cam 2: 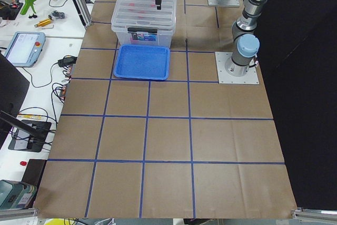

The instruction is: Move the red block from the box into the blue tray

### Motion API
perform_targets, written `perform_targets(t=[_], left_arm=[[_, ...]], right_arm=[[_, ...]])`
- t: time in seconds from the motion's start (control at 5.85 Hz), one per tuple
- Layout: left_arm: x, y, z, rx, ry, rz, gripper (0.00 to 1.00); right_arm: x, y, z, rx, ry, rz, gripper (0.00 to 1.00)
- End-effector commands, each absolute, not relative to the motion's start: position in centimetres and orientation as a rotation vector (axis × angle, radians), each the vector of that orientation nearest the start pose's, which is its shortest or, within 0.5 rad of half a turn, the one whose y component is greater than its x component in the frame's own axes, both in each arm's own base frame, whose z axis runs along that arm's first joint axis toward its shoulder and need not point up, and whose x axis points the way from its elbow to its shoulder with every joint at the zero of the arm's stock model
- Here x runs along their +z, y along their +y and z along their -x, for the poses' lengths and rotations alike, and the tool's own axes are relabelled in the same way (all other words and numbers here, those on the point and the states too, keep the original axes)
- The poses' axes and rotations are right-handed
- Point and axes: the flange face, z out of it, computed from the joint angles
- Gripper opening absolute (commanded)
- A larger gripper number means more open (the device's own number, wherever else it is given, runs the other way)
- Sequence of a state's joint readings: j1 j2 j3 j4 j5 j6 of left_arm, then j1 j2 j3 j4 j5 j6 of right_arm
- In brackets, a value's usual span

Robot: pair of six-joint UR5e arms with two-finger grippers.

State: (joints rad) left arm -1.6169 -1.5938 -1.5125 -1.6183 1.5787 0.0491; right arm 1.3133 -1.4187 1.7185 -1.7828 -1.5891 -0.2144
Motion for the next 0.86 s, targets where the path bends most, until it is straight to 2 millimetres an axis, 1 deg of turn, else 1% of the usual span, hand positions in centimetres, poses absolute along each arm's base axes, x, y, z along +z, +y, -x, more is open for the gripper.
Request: perform_targets(t=[0.0, 0.17, 0.34, 0.51, 0.68], left_arm=[[50.0, -49.4, 15.5, 0.019, 3.129, -0.149, 0.98], [50.0, -49.4, 15.5, 0.019, 3.129, -0.151, 0.98], [49.7, -49.5, 15.5, 0.029, 3.130, -0.156, 0.98], [49.1, -49.8, 15.4, 0.046, 3.128, -0.244, 0.98], [48.2, -50.2, 15.4, 0.074, 3.116, -0.414, 0.98]], right_arm=[[34.1, -54.7, 1.4, 0.184, 3.125, -0.063, 1.00], [34.0, -54.7, 1.4, 0.182, 3.126, -0.027, 1.00], [34.0, -54.7, 2.9, 0.179, 3.121, 0.037, 1.00], [34.0, -54.5, 5.4, 0.175, 3.112, 0.089, 1.00], [34.2, -54.3, 7.5, 0.165, 3.109, 0.130, 1.00]])
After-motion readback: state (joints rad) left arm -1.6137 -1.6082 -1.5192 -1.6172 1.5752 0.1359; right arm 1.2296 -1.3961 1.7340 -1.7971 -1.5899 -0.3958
